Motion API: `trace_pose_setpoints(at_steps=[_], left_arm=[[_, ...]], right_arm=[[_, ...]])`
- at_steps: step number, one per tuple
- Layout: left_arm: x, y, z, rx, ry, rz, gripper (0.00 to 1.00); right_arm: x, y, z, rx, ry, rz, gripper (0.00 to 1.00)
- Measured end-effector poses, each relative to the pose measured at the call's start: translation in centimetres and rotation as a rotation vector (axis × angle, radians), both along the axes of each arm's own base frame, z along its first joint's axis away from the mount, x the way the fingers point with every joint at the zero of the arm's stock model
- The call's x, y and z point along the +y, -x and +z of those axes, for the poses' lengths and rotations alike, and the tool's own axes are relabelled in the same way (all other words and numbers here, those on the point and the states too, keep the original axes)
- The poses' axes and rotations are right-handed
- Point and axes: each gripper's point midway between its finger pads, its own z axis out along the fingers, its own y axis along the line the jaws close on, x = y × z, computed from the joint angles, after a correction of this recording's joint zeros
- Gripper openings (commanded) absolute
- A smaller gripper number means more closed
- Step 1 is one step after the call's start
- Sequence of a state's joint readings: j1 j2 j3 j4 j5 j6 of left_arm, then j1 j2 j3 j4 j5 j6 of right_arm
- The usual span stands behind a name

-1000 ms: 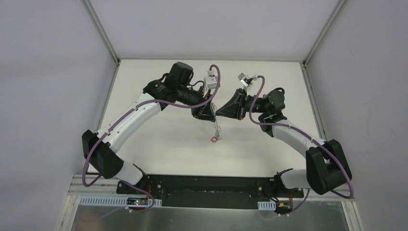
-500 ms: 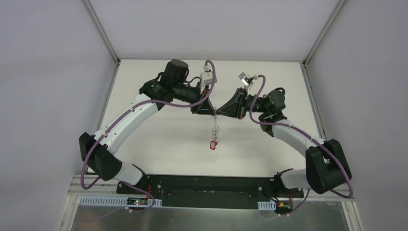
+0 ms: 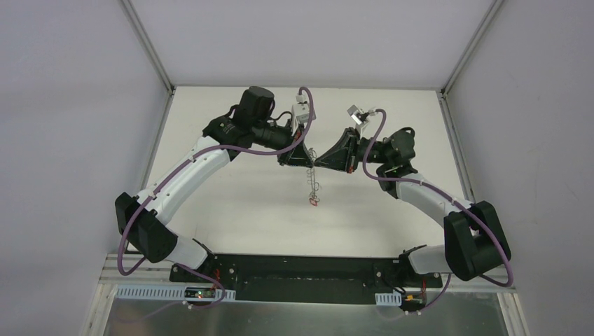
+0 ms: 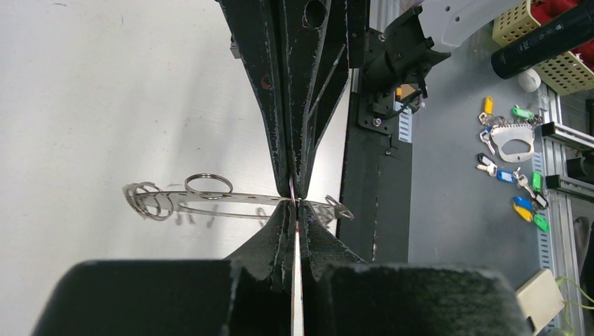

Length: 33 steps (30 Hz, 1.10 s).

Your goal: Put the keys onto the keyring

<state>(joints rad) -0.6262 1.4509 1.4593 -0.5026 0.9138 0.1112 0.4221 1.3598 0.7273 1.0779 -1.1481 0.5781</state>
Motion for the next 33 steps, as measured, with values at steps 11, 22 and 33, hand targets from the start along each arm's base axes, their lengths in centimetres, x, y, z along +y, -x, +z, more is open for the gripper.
trace_pose_setpoints(at_steps=[11, 22, 33], left_arm=[[0.5, -0.3, -1.0, -0.052, -0.034, -0.006, 0.0], [2.2, -0.2, -2.3, -0.14, -0.1, 0.023, 0.0], [4.0, 1.1, -3.4, -0.172, -0.129, 0.05, 0.0]], right_arm=[[-1.0, -1.6, -1.2, -0.004, 0.038, -0.058, 0.51], [-4.0, -6.8, -1.3, -0.108, 0.225, -0.316, 0.62], [-11.2, -15.2, -7.4, -0.028, 0.599, -0.711, 0.64]])
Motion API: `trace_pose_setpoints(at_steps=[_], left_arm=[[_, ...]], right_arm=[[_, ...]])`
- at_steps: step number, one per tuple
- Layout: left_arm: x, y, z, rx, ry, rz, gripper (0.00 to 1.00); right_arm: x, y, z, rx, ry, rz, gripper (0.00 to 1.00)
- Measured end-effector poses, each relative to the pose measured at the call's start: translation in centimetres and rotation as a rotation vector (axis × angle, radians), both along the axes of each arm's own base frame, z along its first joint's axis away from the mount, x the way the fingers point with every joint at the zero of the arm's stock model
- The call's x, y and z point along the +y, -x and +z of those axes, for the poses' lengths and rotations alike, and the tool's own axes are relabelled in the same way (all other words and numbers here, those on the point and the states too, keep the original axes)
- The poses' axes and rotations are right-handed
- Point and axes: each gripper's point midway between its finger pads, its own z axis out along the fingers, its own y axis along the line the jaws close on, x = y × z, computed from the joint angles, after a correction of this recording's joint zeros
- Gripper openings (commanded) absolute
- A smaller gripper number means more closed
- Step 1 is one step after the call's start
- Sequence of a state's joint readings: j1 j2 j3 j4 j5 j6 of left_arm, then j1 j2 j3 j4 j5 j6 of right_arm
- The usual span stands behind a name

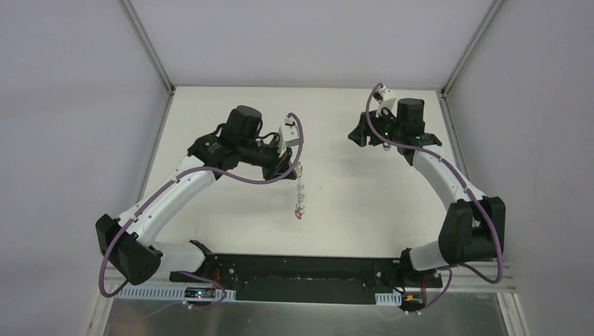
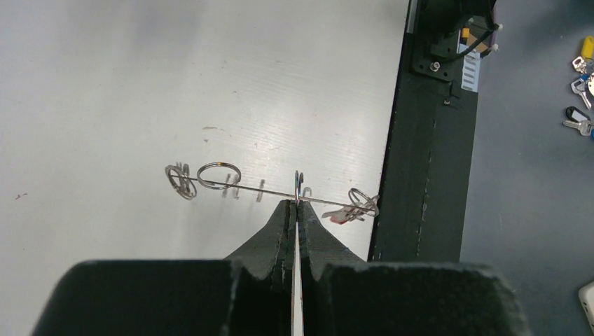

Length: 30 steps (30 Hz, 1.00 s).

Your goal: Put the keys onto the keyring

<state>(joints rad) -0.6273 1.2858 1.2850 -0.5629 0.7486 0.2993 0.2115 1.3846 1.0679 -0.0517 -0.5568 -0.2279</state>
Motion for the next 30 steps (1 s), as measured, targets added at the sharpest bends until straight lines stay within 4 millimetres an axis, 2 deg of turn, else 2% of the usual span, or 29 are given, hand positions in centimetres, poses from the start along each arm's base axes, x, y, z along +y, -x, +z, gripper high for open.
trace_pose_setpoints(at_steps=[2, 8, 15, 19, 22, 30], left_arm=[[0.3, 0.4, -0.2, 0.002, -0.001, 0.0, 0.0], [0.6, 1.0, -0.5, 0.002, 0.002, -0.001, 0.0], [0.6, 1.7, -1.3, 0.009, -0.003, -0.014, 0.0], [0.5, 1.8, -1.5, 0.009, -0.003, -0.02, 0.0], [0.4, 1.9, -1.5, 0.01, -0.003, -0.022, 0.0], [0.4, 1.9, -1.5, 0.011, -0.002, -0.024, 0.0]], right_arm=[[-2.2, -1.7, -2.8, 0.074, 0.064, -0.088, 0.64], [-7.4, -5.3, -8.5, 0.239, 0.225, -0.251, 0.59], [-13.8, -8.6, -12.5, 0.376, 0.309, -0.385, 0.48], [-16.7, -9.2, -14.6, 0.452, 0.33, -0.429, 0.44], [-17.2, -8.9, -15.8, 0.498, 0.343, -0.427, 0.42], [-16.7, -8.1, -17.7, 0.564, 0.354, -0.395, 0.35]])
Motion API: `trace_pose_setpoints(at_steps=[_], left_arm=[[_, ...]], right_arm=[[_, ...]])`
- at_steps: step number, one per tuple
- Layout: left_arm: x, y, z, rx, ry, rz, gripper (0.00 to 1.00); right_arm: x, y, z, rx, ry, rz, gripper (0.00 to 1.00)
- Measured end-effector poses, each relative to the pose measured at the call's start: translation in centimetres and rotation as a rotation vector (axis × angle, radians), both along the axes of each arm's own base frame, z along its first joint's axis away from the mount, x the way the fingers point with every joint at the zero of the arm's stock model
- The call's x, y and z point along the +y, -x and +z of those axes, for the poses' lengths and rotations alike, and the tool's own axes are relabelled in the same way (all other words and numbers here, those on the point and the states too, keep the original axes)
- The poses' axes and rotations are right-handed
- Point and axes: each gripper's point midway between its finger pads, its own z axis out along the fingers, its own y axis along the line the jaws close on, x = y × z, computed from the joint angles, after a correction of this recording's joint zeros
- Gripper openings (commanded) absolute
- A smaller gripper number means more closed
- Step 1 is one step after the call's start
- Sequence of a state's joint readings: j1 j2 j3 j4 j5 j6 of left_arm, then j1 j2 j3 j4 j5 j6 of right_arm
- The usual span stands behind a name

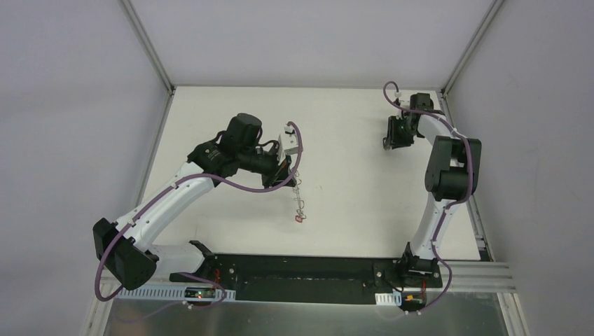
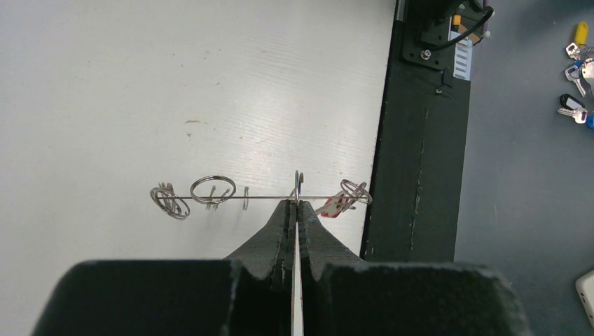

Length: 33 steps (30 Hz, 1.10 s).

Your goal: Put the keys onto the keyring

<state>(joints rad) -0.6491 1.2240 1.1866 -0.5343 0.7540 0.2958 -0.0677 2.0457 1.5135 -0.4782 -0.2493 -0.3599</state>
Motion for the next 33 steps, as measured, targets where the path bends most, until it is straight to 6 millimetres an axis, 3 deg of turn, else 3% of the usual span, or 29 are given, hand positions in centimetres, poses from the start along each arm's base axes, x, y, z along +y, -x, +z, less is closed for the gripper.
trace_pose_setpoints(at_steps=[16, 29, 33], left_arm=[[0.0, 0.1, -0.3, 0.005, -0.003, -0.001, 0.0], [0.0, 0.0, -0.2, 0.002, -0.001, -0.001, 0.0], [0.0, 0.0, -0.2, 0.002, -0.001, -0.001, 0.0]], right_arm=[[0.5, 0.1, -0.9, 0.024, -0.027, 0.013, 0.19], [1.0, 0.1, -0.8, 0.022, -0.052, 0.024, 0.0], [1.1, 0.1, -0.8, 0.021, -0.057, 0.03, 0.0]])
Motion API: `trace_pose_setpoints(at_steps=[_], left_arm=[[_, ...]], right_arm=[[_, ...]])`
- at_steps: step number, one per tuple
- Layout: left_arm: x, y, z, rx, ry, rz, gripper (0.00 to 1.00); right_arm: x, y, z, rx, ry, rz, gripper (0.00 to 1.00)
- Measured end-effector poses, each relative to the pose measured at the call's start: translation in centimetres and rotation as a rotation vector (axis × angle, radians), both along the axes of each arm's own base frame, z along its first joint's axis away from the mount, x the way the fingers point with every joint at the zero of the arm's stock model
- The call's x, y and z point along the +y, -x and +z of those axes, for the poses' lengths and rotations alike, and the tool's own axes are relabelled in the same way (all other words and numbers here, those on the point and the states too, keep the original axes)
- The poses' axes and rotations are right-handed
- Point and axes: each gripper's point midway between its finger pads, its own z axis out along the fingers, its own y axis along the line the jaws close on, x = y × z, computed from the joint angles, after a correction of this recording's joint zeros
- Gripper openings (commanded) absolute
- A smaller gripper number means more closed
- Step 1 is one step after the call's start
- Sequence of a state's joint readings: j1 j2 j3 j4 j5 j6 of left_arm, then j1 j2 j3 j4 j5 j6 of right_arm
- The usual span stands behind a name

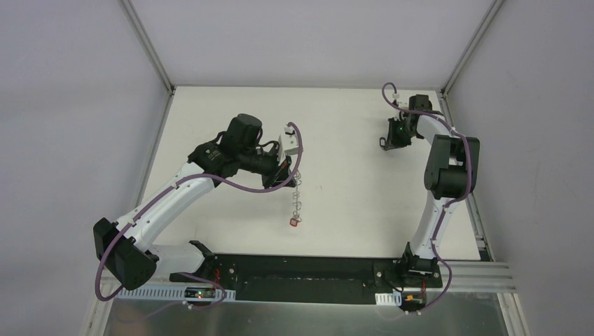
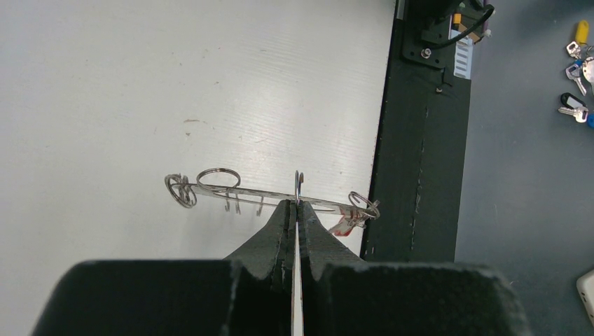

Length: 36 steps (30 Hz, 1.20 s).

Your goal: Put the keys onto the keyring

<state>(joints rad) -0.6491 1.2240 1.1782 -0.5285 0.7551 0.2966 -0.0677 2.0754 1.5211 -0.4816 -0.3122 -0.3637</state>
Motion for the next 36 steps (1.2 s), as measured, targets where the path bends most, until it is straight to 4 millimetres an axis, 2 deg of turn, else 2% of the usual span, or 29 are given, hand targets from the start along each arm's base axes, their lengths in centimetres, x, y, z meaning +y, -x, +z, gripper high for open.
trace_pose_setpoints(at_steps=[5, 9, 15, 20, 23, 31, 36], left_arm=[[0.0, 0.0, 0.0, -0.002, 0.0, -0.001, 0.0], [0.0, 0.0, 0.0, -0.005, -0.001, -0.002, 0.0], [0.0, -0.1, -0.1, -0.009, -0.004, -0.004, 0.0], [0.1, -0.2, -0.8, 0.006, -0.032, -0.01, 0.0], [0.2, -0.2, -1.4, 0.024, -0.058, -0.014, 0.0], [-0.3, -1.0, -1.2, 0.025, -0.086, -0.017, 0.0], [-0.4, -1.3, -0.6, 0.017, -0.078, -0.015, 0.0]], right_arm=[[0.2, 0.6, 0.2, -0.007, -0.002, 0.026, 0.0], [0.6, 2.0, 0.7, -0.004, -0.017, 0.067, 0.0], [2.4, 4.8, 3.7, -0.047, -0.07, 0.166, 0.0], [4.8, 6.2, 7.5, -0.143, -0.117, 0.269, 0.0], [6.1, 7.0, 9.0, -0.19, -0.149, 0.328, 0.0], [9.9, 10.0, 10.0, -0.214, -0.27, 0.475, 0.0], [11.9, 11.5, 11.8, -0.256, -0.391, 0.554, 0.0]])
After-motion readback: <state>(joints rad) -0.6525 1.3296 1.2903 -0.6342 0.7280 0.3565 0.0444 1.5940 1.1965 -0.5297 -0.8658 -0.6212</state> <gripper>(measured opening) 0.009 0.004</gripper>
